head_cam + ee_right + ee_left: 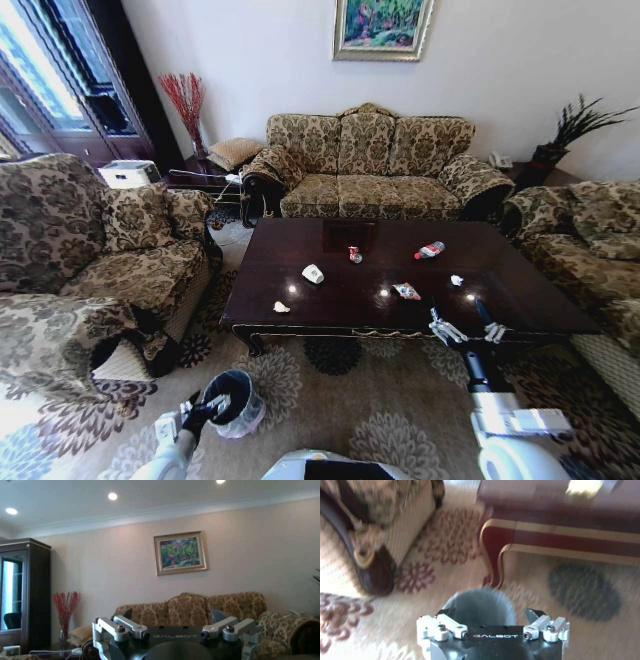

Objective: Move to the front of the table and place the trash on the table into the trash bin.

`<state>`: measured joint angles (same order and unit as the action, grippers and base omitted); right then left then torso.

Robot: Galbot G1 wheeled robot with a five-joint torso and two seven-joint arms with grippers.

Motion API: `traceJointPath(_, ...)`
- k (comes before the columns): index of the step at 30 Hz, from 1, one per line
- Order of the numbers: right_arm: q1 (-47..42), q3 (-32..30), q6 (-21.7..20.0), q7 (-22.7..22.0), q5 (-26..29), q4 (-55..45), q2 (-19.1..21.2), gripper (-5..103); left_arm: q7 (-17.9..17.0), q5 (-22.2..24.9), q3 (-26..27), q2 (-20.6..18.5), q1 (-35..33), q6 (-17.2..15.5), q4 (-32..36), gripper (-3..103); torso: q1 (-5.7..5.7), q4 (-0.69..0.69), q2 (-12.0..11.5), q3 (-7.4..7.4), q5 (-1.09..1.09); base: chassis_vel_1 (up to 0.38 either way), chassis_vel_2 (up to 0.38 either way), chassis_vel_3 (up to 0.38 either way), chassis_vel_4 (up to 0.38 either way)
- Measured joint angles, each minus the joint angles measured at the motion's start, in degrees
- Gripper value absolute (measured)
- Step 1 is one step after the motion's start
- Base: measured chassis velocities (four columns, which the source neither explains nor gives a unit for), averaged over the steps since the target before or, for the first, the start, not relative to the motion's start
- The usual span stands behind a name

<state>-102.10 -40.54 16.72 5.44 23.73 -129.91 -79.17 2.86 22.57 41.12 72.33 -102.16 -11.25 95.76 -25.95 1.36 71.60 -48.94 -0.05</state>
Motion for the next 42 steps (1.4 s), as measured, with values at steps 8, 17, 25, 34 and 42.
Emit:
traceJointPath(8, 0.95, 0.37, 2.98, 3.49, 0.65, 1.78, 0.68, 100, 3.68, -2.97, -0.40, -1.30, 6.57, 8.97, -16.47, 94, 0.00, 0.00, 0.00, 0.00, 0.04, 0.000, 0.000, 0.000, 0.000)
traceJointPath(17, 0.52, 0.83, 4.36, 3.67, -0.29, 2.05, 1.39, 100, 5.79, -1.05, -1.35, -1.89, 16.13, 11.57, -30.52, 93, 0.00, -0.01, 0.00, 0.00, 0.04, 0.000, 0.000, 0.000, 0.000)
traceJointPath(25, 1.26, 1.35, 4.17, 3.71, -2.56, 3.55, -0.88, 100, 7.98, 0.53, -4.79, -3.79, 23.13, 13.18, -41.79, 93, 0.00, -0.01, 0.00, 0.00, 0.05, 0.000, 0.000, 0.000, 0.000)
traceJointPath(34, 2.44, 1.05, 4.52, 4.08, -3.65, 3.75, -1.53, 100, 8.00, 1.37, -7.38, -4.37, 25.73, 12.70, -44.58, 92, -0.01, 0.00, 0.00, 0.00, 0.06, 0.000, 0.000, 0.000, 0.000)
traceJointPath(42, 2.25, 1.16, 7.51, 5.42, -2.69, 5.85, -2.89, 100, 6.80, 2.78, -9.79, -4.83, 25.36, 10.59, -42.47, 92, -0.02, -0.01, -0.01, 0.00, 0.05, 0.044, -0.041, -0.054, 0.049)
